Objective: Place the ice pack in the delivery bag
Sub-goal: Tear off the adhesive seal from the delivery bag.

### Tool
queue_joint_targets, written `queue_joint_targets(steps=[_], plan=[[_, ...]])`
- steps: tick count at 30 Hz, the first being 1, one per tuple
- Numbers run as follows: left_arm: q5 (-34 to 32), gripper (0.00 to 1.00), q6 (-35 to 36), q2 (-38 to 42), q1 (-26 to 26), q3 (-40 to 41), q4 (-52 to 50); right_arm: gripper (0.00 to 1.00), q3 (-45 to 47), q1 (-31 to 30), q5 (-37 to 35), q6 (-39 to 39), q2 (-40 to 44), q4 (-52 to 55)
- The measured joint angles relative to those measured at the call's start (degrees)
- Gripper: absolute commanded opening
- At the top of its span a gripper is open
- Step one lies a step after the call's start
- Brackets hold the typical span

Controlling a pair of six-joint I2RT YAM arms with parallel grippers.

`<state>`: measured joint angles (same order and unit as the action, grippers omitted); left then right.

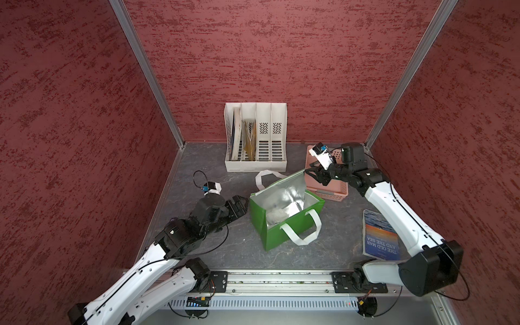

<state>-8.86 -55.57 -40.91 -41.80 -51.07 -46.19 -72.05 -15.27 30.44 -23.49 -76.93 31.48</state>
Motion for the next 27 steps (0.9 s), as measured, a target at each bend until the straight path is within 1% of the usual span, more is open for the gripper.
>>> queue_joint_targets(steps=[6,21,24,27], plan=[[0.0,0.96,0.0,0.0,0.0,0.0,0.0,0.4,0.0,0.0,0.8,-1.2,0.0,0.0],[-0.1,0.96,0.1,-0.3,0.0,0.0,0.2,0.39,0.0,-0.7,1.5,-2.2,-0.2,0.0],[-0.1,0.96,0.1,-0.3,0.0,0.0,0.2,0.37,0.0,-1.1,1.6,-2.4,-0.7,0.1],[-0.2,0.96,0.1,-0.3,0.0,0.0,0.2,0.29,0.0,-1.4,1.5,-2.5,-1.0,0.1]])
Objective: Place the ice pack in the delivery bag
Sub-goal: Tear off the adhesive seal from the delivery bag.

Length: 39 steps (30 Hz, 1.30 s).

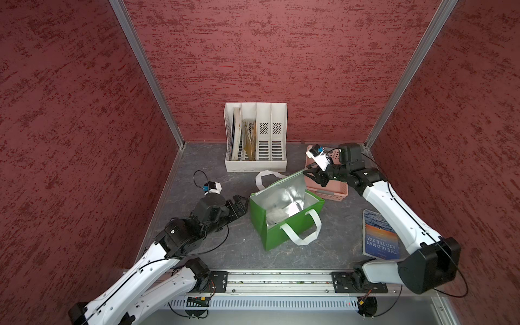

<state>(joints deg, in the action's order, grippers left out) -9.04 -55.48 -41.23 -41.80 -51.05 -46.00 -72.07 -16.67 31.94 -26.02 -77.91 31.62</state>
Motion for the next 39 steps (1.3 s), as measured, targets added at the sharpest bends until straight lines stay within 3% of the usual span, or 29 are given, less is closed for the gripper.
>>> queue_joint_targets(steps=[4,6,10,18,26,39], plan=[[0.0,0.96,0.0,0.0,0.0,0.0,0.0,0.22,0.0,-0.1,0.0,-0.2,0.0,0.1],[0.0,0.96,0.0,0.0,0.0,0.0,0.0,0.11,0.0,-0.2,0.0,-0.4,0.0,0.1],[0.0,0.96,0.0,0.0,0.0,0.0,0.0,0.0,0.0,-0.4,0.0,-0.3,0.0,0.2],[0.0,0.96,0.0,0.0,0.0,0.0,0.2,0.0,0.0,-1.6,-0.5,0.6,2.0,1.9],[0.2,0.95,-0.2,-1.9,0.0,0.0,0.6,0.0,0.0,-5.7,-3.0,6.4,7.4,7.9],[3.8,0.9,-2.8,-4.2,-0.1,1.7,5.8,0.0,2.9,-12.7,-10.3,24.4,14.2,14.1]])
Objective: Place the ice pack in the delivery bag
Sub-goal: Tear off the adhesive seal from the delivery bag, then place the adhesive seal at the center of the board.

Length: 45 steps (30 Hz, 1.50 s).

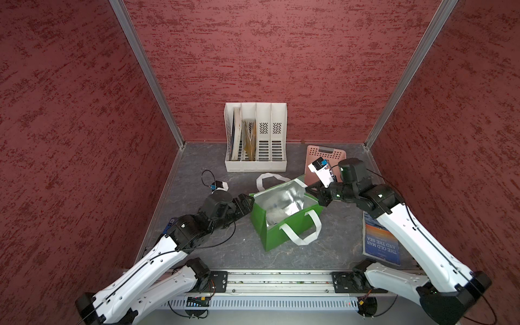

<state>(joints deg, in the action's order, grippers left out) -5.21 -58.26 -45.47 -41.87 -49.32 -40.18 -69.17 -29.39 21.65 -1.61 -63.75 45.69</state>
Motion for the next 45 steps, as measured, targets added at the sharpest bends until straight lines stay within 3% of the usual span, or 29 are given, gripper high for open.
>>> queue_joint_targets(steps=[4,9,15,22,31,38,42,45], plan=[[0.7,0.9,0.1,0.1,0.0,0.0,0.4,0.0,-0.7,-5.0,-1.5,7.1,0.0,0.2],[0.8,0.9,0.1,1.2,0.0,0.0,-0.8,0.0,-4.7,-19.3,-7.6,14.9,0.0,-0.2],[1.3,0.86,0.0,3.1,0.0,0.0,-2.6,0.0,-20.2,-36.6,-17.2,19.2,-7.5,0.5],[1.0,0.84,-0.4,8.7,0.1,0.5,-4.9,0.0,-36.5,-46.6,-27.4,19.6,-19.2,0.2],[0.6,0.86,-1.5,12.8,0.1,1.9,-7.0,0.0,-49.0,-48.4,-34.2,17.2,-26.1,-0.2],[1.6,0.97,1.2,14.8,0.1,1.9,-7.6,0.0,-52.3,-46.8,-53.9,13.9,-25.7,3.0],[3.3,0.99,4.2,15.1,-0.5,1.9,-7.4,0.0,-50.7,-38.2,-60.5,12.8,-22.5,5.0],[3.2,0.99,6.9,14.9,-3.5,2.4,-6.9,0.0,-46.9,-27.6,-63.0,12.2,-17.5,5.9]])
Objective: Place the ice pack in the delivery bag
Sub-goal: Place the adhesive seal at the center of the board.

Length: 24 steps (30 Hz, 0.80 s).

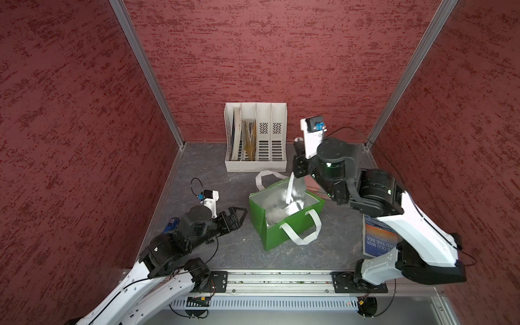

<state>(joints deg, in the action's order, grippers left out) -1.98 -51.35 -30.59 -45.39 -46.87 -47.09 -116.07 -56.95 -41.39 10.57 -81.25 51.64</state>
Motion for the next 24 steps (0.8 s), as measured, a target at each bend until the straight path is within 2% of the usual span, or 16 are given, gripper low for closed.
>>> queue_joint_targets(steps=[5,10,13,19,24], plan=[[-2.9,1.0,4.6,-2.5,-10.3,1.7,3.5,0.0,10.0,15.1,0.0,-0.1,7.8,0.1],[-10.1,1.0,9.7,-5.6,-21.5,3.1,7.9,0.0,23.7,29.4,7.9,1.2,12.1,-0.9],[-15.6,1.0,12.2,-6.7,-26.6,4.5,11.5,0.0,30.0,35.1,13.0,2.2,11.8,-2.2],[-22.4,1.0,13.6,-10.2,-29.3,6.2,15.8,0.0,39.4,41.2,20.2,4.5,11.3,-6.2],[-26.8,1.0,12.0,-13.9,-29.3,6.2,16.2,0.0,50.2,42.5,22.2,9.0,16.8,-7.7]])
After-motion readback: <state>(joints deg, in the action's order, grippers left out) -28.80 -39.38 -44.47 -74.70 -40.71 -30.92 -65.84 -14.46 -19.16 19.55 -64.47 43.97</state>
